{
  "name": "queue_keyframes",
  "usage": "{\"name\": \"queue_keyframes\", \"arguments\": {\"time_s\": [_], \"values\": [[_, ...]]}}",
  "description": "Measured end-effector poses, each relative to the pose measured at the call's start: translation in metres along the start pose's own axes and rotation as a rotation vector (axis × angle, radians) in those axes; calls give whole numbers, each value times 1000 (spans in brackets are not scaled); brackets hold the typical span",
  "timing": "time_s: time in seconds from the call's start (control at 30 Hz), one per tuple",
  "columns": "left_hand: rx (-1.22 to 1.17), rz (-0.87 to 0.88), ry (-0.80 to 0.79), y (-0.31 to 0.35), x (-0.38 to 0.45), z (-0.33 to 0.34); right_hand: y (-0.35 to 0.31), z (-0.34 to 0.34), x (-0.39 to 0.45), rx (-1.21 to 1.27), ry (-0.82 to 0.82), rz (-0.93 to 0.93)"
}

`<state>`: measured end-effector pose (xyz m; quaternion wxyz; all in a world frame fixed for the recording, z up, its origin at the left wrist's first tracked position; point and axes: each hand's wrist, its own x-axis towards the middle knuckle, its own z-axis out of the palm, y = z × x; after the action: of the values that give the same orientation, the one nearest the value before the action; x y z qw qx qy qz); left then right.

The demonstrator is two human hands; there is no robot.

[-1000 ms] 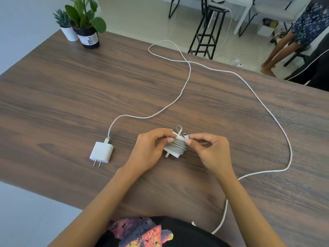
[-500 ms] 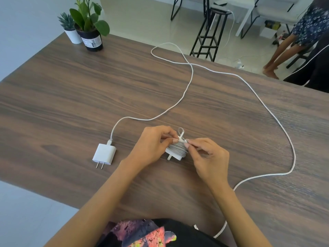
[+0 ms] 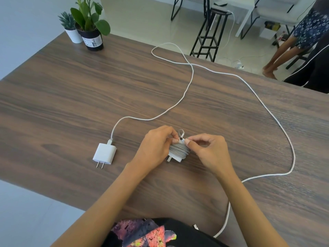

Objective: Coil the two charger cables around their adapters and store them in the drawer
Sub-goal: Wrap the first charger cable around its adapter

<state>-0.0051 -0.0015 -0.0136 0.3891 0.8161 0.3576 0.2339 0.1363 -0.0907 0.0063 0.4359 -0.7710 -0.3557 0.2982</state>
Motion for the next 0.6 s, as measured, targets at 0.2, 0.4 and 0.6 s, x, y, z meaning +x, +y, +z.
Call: {"name": "queue_keyframes", "arguments": {"time_s": [0.2,0.4,0.6], "values": [[-36,-45,9,3,-2,1,3,-2,3,46,-61,59],[-258,-118,25,-6,-20,0,7,-2,-2,35,-50,24],[-264,-26,146,-12,-37,9,13,1,-6,-9,-45,-44]]}}
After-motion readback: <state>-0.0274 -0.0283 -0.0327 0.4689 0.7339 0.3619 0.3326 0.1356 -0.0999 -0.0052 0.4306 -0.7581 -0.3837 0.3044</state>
